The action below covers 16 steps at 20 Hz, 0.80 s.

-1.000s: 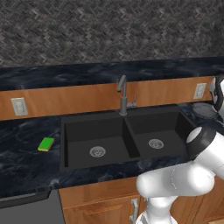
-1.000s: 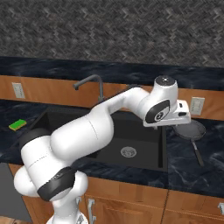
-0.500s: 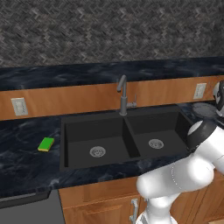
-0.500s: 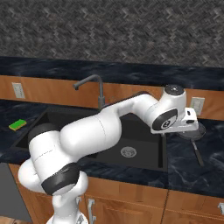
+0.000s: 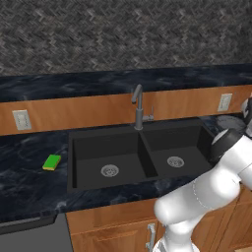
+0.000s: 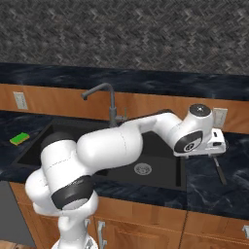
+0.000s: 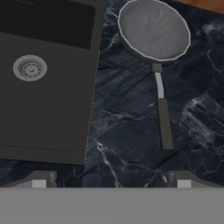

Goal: Pick the pan and sponge and place them into the sink. Then turn on the water.

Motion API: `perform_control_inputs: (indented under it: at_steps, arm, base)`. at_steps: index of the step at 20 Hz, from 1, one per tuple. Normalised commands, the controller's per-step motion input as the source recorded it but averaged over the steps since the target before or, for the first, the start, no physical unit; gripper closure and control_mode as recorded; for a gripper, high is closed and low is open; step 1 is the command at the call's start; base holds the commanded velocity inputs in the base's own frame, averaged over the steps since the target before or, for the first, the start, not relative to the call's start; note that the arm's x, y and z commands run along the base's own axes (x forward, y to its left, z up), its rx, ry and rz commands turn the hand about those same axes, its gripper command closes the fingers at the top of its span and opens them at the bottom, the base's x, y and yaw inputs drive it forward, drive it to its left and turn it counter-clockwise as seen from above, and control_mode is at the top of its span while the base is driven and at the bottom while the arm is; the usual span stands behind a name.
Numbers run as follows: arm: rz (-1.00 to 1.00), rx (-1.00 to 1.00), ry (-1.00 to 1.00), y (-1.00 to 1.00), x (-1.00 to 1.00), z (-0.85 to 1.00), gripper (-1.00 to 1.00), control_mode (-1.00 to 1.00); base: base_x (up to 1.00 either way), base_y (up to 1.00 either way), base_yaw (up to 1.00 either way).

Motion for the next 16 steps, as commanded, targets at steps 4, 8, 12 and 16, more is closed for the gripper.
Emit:
perform_control_inputs:
  at_steps: [4, 8, 12, 16]
  arm:
    - [0.00, 0.00, 0.02, -0.18, 0.07, -0.24, -1.00, -1.00]
    - [0.00, 0.00, 0.01, -0.17, 0.07, -0.19, -1.00, -1.00]
    - [0.00, 0.00, 0.00, -0.20, 0.11, -0.14, -1.00, -1.00]
    - [0.00, 0.00, 0.00, -0.17, 0.11, -0.15, -1.00, -1.00]
  base:
    - [0.00, 0.00, 0.00]
    - [0.00, 0.00, 0.00]
    - [0.00, 0.00, 0.00]
    - [0.00, 0.00, 0.00]
